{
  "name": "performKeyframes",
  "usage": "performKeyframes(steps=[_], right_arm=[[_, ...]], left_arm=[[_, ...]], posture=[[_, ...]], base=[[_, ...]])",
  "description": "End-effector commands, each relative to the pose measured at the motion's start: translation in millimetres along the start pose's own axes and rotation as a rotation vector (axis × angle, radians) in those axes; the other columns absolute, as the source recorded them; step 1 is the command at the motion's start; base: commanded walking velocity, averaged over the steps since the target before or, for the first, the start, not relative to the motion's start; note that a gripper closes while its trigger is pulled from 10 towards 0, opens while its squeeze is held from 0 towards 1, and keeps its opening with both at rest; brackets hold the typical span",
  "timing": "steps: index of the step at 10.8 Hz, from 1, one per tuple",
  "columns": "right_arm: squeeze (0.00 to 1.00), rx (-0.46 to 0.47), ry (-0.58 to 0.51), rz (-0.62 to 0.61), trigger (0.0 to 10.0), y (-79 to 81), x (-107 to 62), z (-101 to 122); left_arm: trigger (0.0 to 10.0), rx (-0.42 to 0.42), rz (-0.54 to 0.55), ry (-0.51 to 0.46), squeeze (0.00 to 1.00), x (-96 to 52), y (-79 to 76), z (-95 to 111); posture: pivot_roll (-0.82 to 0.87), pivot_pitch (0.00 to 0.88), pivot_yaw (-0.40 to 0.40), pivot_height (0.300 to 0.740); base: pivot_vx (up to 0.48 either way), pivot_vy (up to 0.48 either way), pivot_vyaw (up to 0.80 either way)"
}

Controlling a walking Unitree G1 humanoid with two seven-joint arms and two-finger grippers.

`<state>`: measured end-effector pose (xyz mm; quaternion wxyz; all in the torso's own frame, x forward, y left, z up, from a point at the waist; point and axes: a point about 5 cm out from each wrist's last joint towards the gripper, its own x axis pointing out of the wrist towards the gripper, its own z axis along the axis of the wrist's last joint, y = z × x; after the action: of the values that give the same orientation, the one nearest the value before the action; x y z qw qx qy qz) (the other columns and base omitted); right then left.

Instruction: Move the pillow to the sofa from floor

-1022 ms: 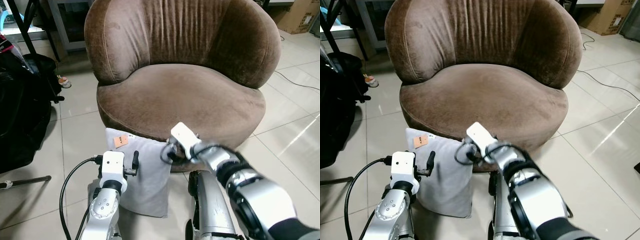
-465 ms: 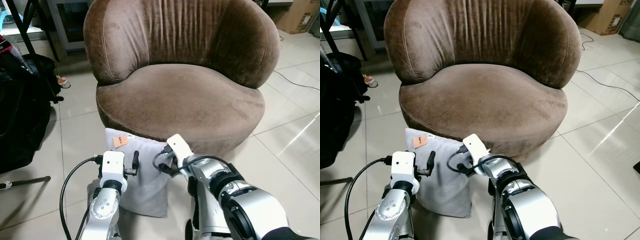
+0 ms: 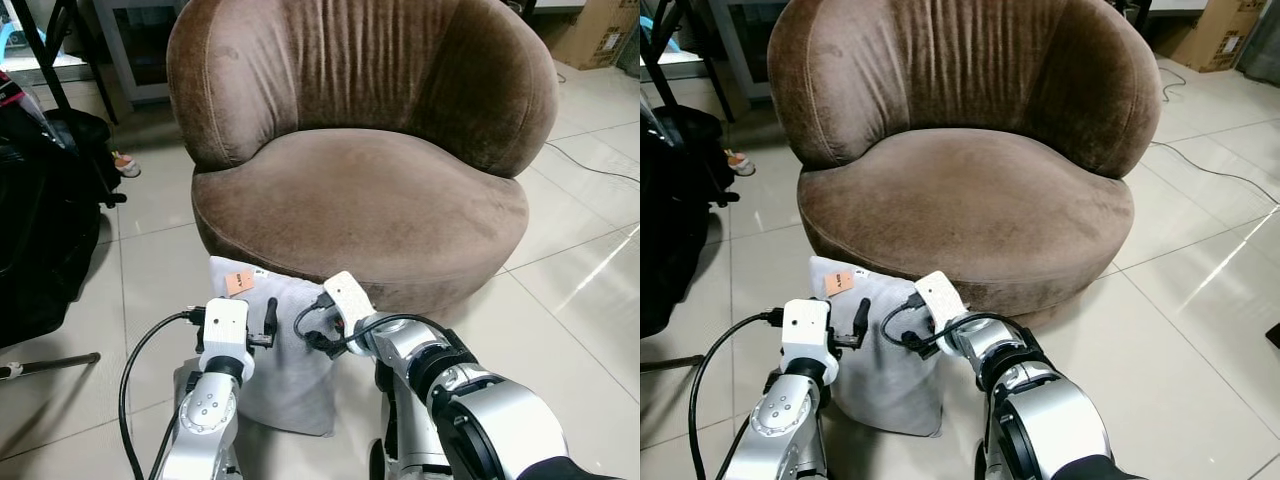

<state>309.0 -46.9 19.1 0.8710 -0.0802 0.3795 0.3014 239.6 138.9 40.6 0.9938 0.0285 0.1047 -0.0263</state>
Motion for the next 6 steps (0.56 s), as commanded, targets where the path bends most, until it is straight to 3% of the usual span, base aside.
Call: performKeyframes(steps=[1,3,6], right_arm=[[0.0,0.019,-0.024,-0.025,10.0,-2.1,-1.2,10.0],[0.0,0.021,-0.048,-0.054,10.0,-5.2,-2.5,17.6],[0.0,-0.164,-0.069,-0.073,10.0,0.8,-0.4,21.4]], left_arm=[[10.0,0.004,-0.002,-0.002,0.0,0.7,-0.4,0.9],[10.0,0.005,0.002,-0.004,0.0,0.3,0.9,1.3],[10.0,0.003,0.01,-0.008,0.0,0.5,0.3,2.1]], posture=[[-0.03,0.0,-0.077,0.435],[-0.03,0.0,-0.081,0.435],[-0.02,0.0,-0.096,0.435]], base=[[0.0,0.0,0.0],[0.0,0.0,0.0],[0.0,0.0,0.0]])
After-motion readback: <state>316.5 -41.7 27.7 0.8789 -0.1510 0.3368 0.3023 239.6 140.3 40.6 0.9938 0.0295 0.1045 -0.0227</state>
